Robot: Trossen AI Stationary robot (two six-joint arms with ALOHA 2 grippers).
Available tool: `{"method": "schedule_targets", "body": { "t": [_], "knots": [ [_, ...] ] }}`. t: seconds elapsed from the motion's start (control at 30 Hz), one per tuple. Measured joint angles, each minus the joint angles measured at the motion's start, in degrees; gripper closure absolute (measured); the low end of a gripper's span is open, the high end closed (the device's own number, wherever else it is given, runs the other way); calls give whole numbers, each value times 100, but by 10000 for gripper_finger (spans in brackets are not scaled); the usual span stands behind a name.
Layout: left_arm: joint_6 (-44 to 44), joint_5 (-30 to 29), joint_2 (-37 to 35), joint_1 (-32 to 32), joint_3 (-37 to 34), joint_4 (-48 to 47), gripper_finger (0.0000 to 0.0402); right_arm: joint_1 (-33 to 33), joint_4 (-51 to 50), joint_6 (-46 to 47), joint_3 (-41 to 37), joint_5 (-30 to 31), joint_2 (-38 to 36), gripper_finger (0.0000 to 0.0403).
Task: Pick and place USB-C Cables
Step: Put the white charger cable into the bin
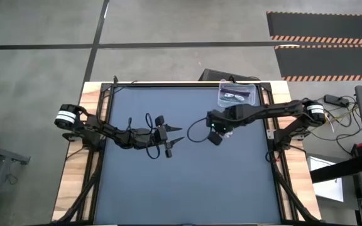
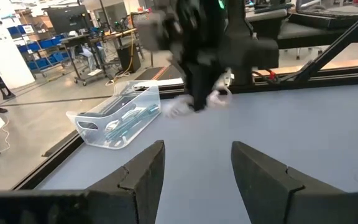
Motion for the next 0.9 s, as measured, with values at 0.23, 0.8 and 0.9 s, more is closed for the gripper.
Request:
{"method": "schedule_targets", "body": {
  "t": [0.23, 0.8, 0.9],
  "knots": [
    [1, -1, 0, -1, 0, 0, 231, -293, -768, -710, 1123, 449, 13, 390],
    [-1, 1, 0, 0, 0, -4, 231, -1639, -1708, -4146, 1968, 659, 19, 390],
    [1, 1, 0, -1, 0, -15, 231, -1930, -1734, -5063, 1906, 664, 19, 390]
  ]
}}
